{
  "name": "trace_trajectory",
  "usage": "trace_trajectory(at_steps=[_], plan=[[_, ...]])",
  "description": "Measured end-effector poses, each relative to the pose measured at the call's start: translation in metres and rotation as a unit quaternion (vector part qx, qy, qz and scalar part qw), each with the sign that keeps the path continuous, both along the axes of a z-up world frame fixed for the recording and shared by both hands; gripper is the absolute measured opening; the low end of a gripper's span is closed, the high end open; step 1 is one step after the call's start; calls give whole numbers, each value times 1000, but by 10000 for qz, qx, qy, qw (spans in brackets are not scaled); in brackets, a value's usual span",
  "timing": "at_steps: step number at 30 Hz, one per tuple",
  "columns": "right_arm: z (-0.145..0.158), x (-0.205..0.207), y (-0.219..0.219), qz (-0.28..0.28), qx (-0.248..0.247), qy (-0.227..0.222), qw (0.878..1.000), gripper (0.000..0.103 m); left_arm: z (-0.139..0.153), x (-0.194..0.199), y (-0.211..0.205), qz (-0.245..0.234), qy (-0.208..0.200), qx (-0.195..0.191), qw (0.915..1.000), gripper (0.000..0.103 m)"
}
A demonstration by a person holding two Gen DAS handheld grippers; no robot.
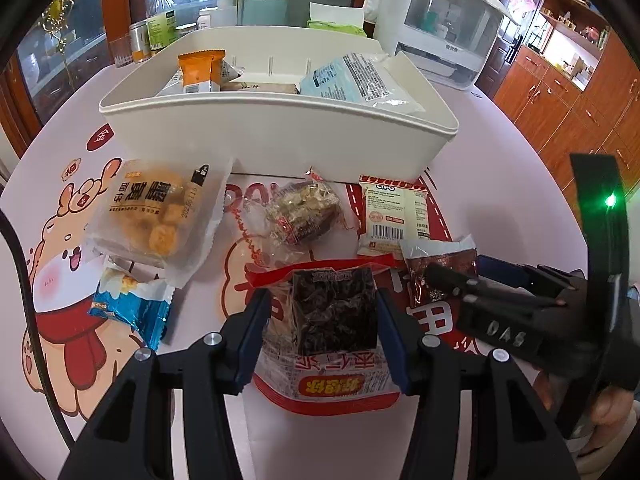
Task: Organize snacks
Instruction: 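Grasp the red chocolate pack with the left gripper while the right grasps the brown wrapper, then lift both packs over the white tray and release them inside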
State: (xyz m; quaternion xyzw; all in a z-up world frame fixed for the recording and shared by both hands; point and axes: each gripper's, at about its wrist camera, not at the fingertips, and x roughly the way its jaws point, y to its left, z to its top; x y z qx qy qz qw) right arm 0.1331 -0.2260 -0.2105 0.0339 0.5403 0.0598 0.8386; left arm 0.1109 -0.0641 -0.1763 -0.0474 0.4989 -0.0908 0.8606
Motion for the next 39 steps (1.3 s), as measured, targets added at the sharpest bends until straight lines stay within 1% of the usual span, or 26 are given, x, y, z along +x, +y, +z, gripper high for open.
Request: trace_trajectory(at_steps=[2, 4, 5, 6, 7, 8, 9, 11, 13, 14, 17, 21, 28, 32, 35, 39], plan=[[-1, -3, 7, 119, -230, -62, 9996, 65, -1, 0, 0, 8, 12, 1, 10000, 51], [-4, -6, 16, 231, -489, -154, 9984, 67, -1, 1, 2, 14, 28, -10, 10000, 51], [-4, -7, 18, 266, -569, -193, 9978, 67, -1, 0, 2, 18, 34, -8, 10000, 51], [-5, -8, 24, 318, -750, -255, 9963, 65, -2, -1, 3, 19, 43, -11, 10000, 51], [-5, -10, 26, 379, -787, -302, 9957, 58, -2, -1, 3, 24, 48, -12, 10000, 51], [-4, -10, 28, 431, -744, -337, 9957, 53, -1, 0, 5, 24, 47, -15, 10000, 51], [-4, -10, 31, 444, -771, -351, 9954, 51, -1, 0, 6, 21, 44, -22, 10000, 51], [-3, -11, 32, 420, -724, -386, 9957, 36, 1, -1, 8, 25, 21, -32, 10000, 51], [-2, -12, 32, 413, -671, -378, 9962, 26, 4, -2, 11, 24, -19, -30, 10000, 51], [-1, -13, 32, 414, -627, -367, 9965, 23, 6, -2, 12, 30, -40, -29, 10000, 51], [1, -16, 33, 412, -543, -350, 9971, 19, 13, -4, 16, 33, -120, -37, 9999, 51], [10, -23, 33, 368, -351, -346, 9981, 17, 27, -6, 24, 54, -238, -54, 9997, 51], [41, -39, 41, 427, -104, -536, 9976, 17, 60, -6, 38, 112, -458, -72, 9989, 51], [66, -42, 47, 445, 23, -756, 9961, 17, 87, 0, 44, 144, -657, 26, 9977, 51], [91, -40, 52, 448, 133, -994, 9940, 17, 109, 8, 51, 173, -814, 32, 9965, 51], [127, -31, 60, 471, 194, -1397, 9889, 17, 147, 24, 59, 200, -1105, 182, 9935, 51]])
